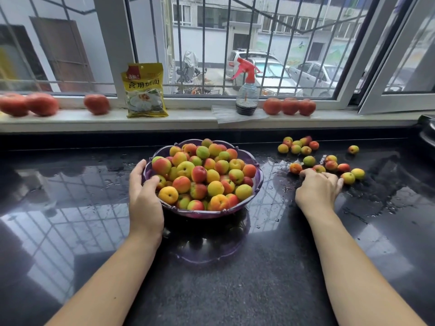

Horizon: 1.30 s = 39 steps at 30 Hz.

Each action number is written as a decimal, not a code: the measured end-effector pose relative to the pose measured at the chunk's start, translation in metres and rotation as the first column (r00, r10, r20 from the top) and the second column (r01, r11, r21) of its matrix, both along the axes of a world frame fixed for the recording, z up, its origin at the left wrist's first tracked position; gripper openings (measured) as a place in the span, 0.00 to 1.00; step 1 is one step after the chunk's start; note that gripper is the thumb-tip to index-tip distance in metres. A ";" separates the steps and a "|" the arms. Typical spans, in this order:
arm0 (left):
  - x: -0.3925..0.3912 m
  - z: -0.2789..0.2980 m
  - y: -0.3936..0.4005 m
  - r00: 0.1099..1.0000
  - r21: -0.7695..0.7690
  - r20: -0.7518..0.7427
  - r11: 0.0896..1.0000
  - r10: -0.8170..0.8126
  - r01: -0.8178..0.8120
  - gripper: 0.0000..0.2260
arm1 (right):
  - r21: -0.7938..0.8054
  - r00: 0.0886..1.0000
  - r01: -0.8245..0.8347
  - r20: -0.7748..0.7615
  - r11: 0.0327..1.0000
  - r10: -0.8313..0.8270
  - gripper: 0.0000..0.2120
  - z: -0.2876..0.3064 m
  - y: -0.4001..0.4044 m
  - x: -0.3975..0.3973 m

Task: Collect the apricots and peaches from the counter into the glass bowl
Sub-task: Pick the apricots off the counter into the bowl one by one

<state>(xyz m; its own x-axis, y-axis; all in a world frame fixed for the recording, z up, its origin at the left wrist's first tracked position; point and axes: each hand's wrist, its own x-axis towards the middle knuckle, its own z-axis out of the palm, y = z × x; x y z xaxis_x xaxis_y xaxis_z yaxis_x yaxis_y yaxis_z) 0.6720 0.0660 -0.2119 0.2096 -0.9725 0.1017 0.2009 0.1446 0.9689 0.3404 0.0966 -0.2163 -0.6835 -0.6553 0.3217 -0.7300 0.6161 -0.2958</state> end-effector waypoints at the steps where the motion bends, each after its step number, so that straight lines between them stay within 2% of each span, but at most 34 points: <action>1: 0.000 0.000 0.000 1.000 0.002 -0.004 1.000 0.002 -0.002 0.24 | -0.009 1.000 0.007 -0.008 1.000 -0.007 0.17 0.000 0.000 0.000; 3: -0.001 0.001 0.000 1.000 0.003 0.001 1.000 0.010 -0.010 0.21 | -0.088 0.999 -0.024 -0.037 0.996 0.021 0.14 0.002 -0.001 0.001; 5: -0.001 0.001 0.001 1.000 0.009 0.011 1.000 0.013 -0.013 0.21 | -0.298 0.982 -0.166 0.038 0.940 0.186 0.13 0.015 0.004 0.012; 7: -0.002 0.002 0.001 1.000 0.015 0.015 1.000 0.014 -0.014 0.22 | -0.507 0.869 -0.346 0.145 0.789 0.474 0.13 0.035 0.013 0.041; 8: -0.002 0.002 0.002 1.000 0.017 0.017 1.000 0.012 -0.013 0.24 | -0.554 0.792 -0.439 0.132 0.707 0.595 0.11 0.045 0.020 0.061; 11: -0.003 0.003 0.003 0.999 0.007 0.032 1.000 0.027 -0.028 0.27 | -0.526 0.584 -0.683 0.025 0.507 0.811 0.10 0.059 0.041 0.125; 13: -0.003 0.002 0.002 0.999 -0.008 0.031 1.000 0.026 -0.026 0.26 | -0.424 0.492 -0.788 -0.001 0.446 0.870 0.11 0.056 0.047 0.152; 17: -0.002 0.000 0.001 0.999 -0.005 0.033 1.000 0.021 -0.021 0.26 | -0.235 0.443 -0.884 -0.137 0.405 0.886 0.12 0.046 0.043 0.161; 19: -0.002 -0.001 0.000 0.999 -0.015 0.034 0.999 0.029 -0.029 0.24 | -0.288 0.422 -0.886 -0.174 0.363 0.890 0.13 0.045 0.041 0.157; 20: -0.002 -0.001 0.000 0.999 -0.021 0.034 0.999 0.034 -0.033 0.23 | -0.373 0.441 -0.858 -0.182 0.353 0.879 0.12 0.045 0.040 0.154; 22: -0.002 -0.002 -0.002 0.998 -0.027 0.044 0.999 0.043 -0.042 0.24 | -0.557 0.591 -0.717 -0.168 0.419 0.789 0.08 0.044 0.034 0.142; 24: -0.002 -0.002 -0.002 0.998 -0.023 0.051 0.999 0.047 -0.046 0.23 | -0.629 0.783 -0.512 -0.062 0.585 0.619 0.06 0.037 0.024 0.115; 27: -0.002 -0.002 -0.001 0.997 -0.019 0.049 0.999 0.052 -0.051 0.25 | -0.489 0.930 -0.251 0.119 0.836 0.349 0.12 0.022 0.009 0.063; 29: -0.002 -0.002 -0.001 0.998 -0.019 0.045 0.999 0.051 -0.050 0.25 | -0.367 0.958 -0.120 0.201 0.922 0.205 0.15 0.015 0.006 0.039; 31: -0.002 -0.003 -0.001 0.998 -0.018 0.040 0.999 0.050 -0.049 0.24 | -0.277 0.955 -0.037 0.274 0.960 0.116 0.17 0.012 0.006 0.028; 36: -0.002 -0.004 -0.002 0.998 -0.019 0.048 0.999 0.037 -0.036 0.24 | -0.073 0.941 0.004 0.338 0.997 0.021 0.22 0.003 0.005 0.015; 39: -0.002 -0.003 -0.002 0.998 -0.021 0.048 0.999 0.033 -0.032 0.23 | -0.017 0.946 0.027 0.324 0.999 -0.020 0.20 -0.002 0.001 0.009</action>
